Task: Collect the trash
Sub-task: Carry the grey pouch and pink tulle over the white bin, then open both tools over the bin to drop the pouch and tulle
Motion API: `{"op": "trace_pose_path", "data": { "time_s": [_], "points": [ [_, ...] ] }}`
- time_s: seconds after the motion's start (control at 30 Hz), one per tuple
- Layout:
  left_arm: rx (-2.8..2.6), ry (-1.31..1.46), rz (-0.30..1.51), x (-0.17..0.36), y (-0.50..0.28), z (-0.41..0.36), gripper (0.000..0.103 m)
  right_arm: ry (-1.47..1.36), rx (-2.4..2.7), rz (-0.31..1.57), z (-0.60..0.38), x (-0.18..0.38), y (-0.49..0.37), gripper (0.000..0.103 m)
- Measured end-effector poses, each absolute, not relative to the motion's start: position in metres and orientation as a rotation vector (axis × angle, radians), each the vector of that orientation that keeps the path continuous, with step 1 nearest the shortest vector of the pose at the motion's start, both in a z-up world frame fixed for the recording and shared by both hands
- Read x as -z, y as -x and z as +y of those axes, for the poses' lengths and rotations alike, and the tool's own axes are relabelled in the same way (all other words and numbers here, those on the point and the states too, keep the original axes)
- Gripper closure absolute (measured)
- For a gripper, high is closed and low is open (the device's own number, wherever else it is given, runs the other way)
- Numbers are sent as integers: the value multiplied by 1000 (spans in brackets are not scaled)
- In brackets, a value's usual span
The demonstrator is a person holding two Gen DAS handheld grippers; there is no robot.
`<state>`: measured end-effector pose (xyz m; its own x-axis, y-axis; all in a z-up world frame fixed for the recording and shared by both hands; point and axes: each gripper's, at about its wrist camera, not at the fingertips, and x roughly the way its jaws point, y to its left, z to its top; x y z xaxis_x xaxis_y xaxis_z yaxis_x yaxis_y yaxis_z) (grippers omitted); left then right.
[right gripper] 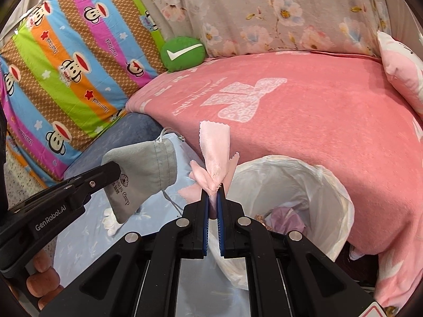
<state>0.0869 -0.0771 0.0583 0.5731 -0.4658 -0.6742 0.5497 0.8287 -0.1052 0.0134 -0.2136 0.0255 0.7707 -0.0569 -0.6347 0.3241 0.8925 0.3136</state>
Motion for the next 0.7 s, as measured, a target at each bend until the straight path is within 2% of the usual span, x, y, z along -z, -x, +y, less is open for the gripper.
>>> {"op": "trace_pose_path", "data": {
  "time_s": [0.7],
  "points": [
    [678,-174,788,-50,-81,-123,95,-471,293,662,-251,-16,0,93]
  ]
}}
